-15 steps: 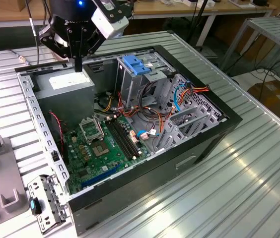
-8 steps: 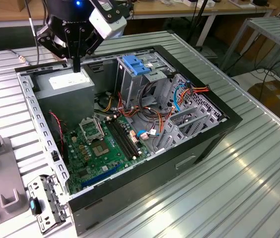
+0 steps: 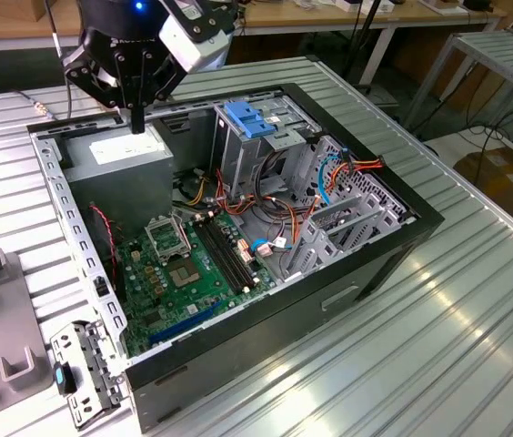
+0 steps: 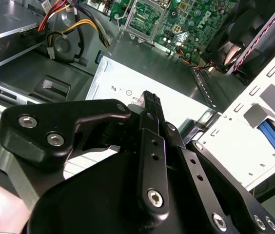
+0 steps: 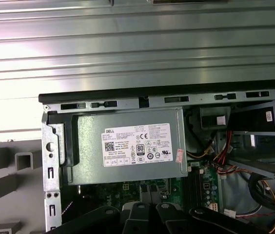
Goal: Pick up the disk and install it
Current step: 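Reach for the disk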
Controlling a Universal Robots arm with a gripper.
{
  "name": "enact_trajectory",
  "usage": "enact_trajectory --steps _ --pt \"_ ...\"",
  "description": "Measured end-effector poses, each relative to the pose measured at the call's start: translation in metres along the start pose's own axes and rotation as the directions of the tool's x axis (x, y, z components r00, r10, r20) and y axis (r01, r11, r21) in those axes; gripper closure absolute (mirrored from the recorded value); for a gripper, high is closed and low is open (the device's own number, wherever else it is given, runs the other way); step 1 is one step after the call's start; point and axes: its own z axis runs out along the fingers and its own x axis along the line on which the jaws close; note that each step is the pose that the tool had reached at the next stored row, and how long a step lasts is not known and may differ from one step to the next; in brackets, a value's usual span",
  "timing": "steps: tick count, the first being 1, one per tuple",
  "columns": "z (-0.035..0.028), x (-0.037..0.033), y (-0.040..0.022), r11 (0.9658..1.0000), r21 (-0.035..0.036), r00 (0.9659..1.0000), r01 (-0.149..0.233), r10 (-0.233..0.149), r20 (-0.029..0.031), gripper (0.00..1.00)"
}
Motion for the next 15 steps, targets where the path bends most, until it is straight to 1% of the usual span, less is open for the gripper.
enact_trajectory --steps 15 --pt "0.0000 0.0025 -0.0002 1.0000 -0.0002 1.0000 0.000 0.000 0.0000 0.89"
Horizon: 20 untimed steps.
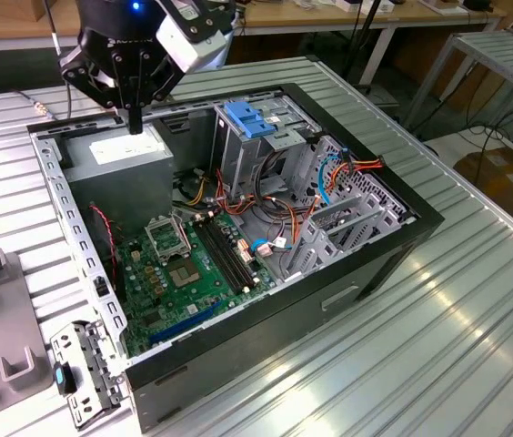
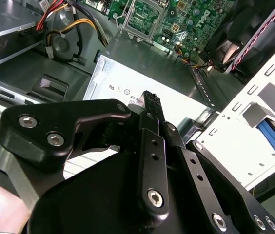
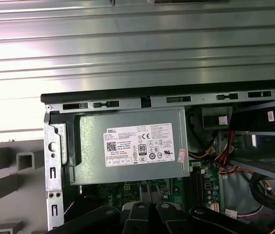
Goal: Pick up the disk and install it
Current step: 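Reach for the disk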
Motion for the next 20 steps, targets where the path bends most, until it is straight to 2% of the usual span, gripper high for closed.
enact_trajectory --steps 5,7,20 --pt "0.0000 0.0013 -0.0001 1.0000 0.0000 1.0000 0.000 0.000 0.0000 0.89" --pt "-0.0001 0.0055 -0.0004 1.0000 0.0000 1.0000 0.000 0.000 0.0000 0.89" --pt "-0.0002 0.0077 -0.0006 1.0000 0.0000 1.0000 0.000 0.000 0.0000 0.89"
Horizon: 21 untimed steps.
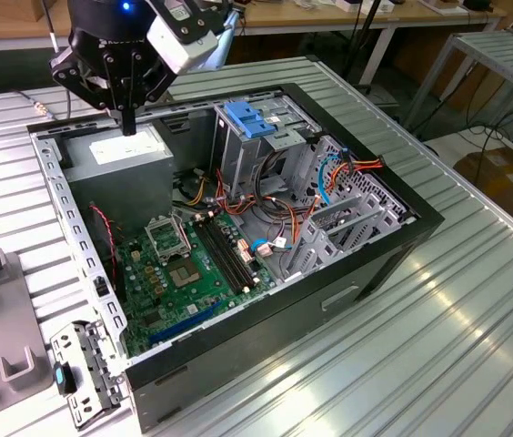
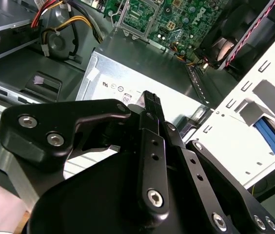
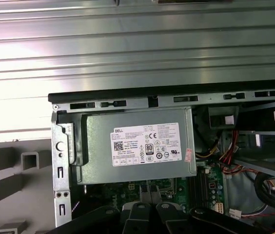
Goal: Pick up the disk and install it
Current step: 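Reach for the disk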
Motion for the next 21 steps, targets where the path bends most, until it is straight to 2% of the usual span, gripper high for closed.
enact_trajectory --steps 6,9,12,17,21 --pt "-0.0001 0.0036 -0.0003 1.0000 0.0001 1.0000 0.000 0.000 0.0000 0.89" --pt "-0.0001 0.0082 -0.0004 1.0000 -0.0001 1.0000 0.000 0.000 0.0001 0.89" --pt "0.0003 0.0156 0.0006 1.0000 -0.0004 1.0000 0.000 0.000 0.0001 0.89" --pt "0.0005 0.0220 0.0018 1.0000 -0.0010 1.0000 0.000 0.000 -0.0001 0.89" --pt "0.0006 0.0282 0.0030 1.0000 -0.0043 1.0000 0.000 0.000 -0.0003 0.89"
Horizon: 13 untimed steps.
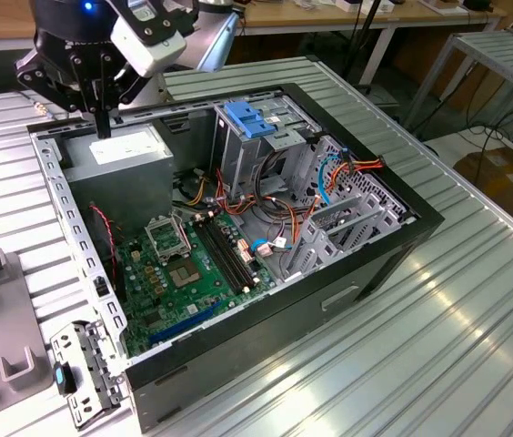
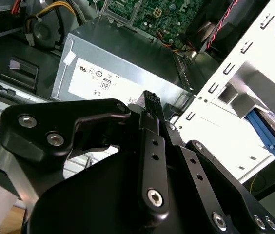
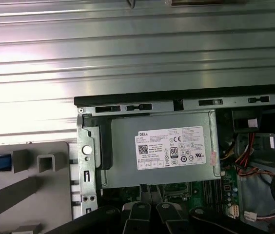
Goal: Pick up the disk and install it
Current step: 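Reach for the disk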
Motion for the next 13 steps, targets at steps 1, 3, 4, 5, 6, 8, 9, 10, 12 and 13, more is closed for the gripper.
enact_trajectory --steps 1,3,4,5,6,8,9,10,12,13 --pt "0.0000 0.0005 0.0003 1.0000 -0.0001 1.0000 0.000 0.000 0.0000 0.89" --pt "0.0002 0.0019 0.0014 1.0000 -0.0004 1.0000 0.000 0.000 0.0000 0.89" --pt "0.0004 0.0030 0.0024 1.0000 -0.0006 1.0000 0.000 0.000 0.0000 0.89" --pt "0.0005 0.0040 0.0035 1.0000 -0.0005 1.0000 0.000 0.000 0.0000 0.89" --pt "0.0007 0.0055 0.0045 1.0000 -0.0006 1.0000 0.000 0.000 0.0000 0.89" --pt "0.0008 0.0082 0.0061 1.0000 -0.0007 1.0000 0.000 0.000 -0.0001 0.89" --pt "0.0009 0.0089 0.0066 1.0000 -0.0008 1.0000 0.000 0.000 -0.0001 0.89" --pt "0.0010 0.0097 0.0073 1.0000 -0.0009 1.0000 0.000 0.000 -0.0001 0.89" --pt "0.0010 0.0119 0.0087 1.0000 -0.0010 1.0000 0.000 0.000 -0.0001 0.89" --pt "0.0011 0.0134 0.0095 1.0000 -0.0013 1.0000 0.000 0.000 0.0000 0.89"
